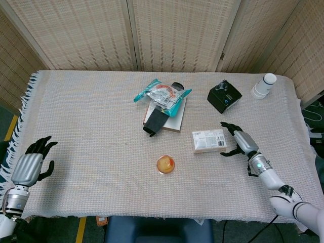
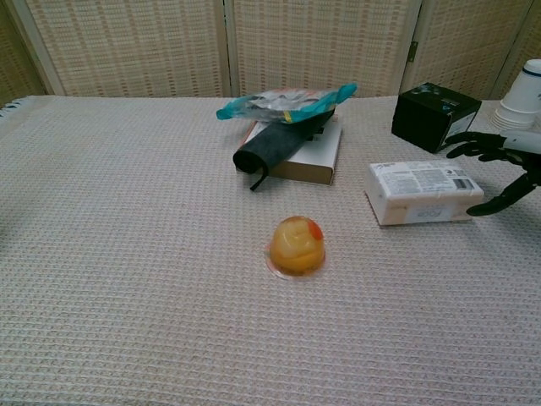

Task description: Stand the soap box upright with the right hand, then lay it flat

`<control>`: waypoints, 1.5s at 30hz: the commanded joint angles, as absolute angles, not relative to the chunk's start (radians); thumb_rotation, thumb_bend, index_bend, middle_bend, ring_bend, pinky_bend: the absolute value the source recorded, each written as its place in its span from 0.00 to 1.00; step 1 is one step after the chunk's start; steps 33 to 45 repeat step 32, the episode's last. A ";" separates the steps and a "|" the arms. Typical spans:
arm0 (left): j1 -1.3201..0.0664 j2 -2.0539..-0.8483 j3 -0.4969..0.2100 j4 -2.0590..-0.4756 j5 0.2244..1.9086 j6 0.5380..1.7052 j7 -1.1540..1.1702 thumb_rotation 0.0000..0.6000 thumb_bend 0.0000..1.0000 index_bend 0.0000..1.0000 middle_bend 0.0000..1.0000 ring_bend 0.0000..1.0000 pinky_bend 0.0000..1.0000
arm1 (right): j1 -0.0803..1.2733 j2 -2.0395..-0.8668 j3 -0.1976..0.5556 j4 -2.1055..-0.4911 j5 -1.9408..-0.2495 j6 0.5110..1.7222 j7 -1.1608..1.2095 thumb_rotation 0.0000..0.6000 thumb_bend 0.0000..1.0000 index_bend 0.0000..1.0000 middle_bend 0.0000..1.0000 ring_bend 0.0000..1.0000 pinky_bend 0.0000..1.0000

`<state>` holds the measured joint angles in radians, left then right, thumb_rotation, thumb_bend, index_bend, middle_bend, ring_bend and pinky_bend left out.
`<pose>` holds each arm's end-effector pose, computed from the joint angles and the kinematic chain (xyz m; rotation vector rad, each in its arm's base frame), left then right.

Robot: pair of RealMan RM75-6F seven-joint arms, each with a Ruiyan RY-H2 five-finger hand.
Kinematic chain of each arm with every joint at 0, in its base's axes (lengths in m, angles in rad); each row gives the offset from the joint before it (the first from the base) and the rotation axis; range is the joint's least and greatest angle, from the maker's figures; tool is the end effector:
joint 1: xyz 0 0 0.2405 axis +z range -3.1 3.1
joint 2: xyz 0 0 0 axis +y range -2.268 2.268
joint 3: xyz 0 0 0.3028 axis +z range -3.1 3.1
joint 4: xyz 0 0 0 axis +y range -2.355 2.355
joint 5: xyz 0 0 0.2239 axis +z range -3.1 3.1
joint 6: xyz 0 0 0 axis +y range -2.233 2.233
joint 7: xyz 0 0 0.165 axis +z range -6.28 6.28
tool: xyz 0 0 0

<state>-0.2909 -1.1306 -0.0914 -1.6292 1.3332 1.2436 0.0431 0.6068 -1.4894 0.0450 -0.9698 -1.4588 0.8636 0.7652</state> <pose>-0.3372 0.2853 0.1398 -1.4847 -0.9948 -0.8575 -0.3502 -0.4092 0.0229 1.5635 -1.4922 1.0163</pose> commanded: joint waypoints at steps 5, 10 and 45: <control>-0.290 -1.130 -0.094 -1.626 1.335 1.246 0.032 1.00 0.54 0.16 0.00 0.00 0.11 | 0.436 -1.409 0.153 -1.205 -1.460 1.351 0.608 1.00 0.05 0.00 0.05 0.00 0.00; -0.293 -1.139 -0.095 -1.613 1.330 1.241 0.031 1.00 0.54 0.16 0.00 0.00 0.11 | 0.303 -1.325 0.045 -1.426 -1.552 1.517 0.198 1.00 0.05 0.00 0.05 0.00 0.00; -0.289 -1.193 -0.115 -1.538 1.376 1.310 -0.018 1.00 0.54 0.16 0.00 0.00 0.11 | 0.153 -1.121 0.035 -1.563 -1.328 1.434 -0.083 1.00 0.05 0.00 0.05 0.00 0.00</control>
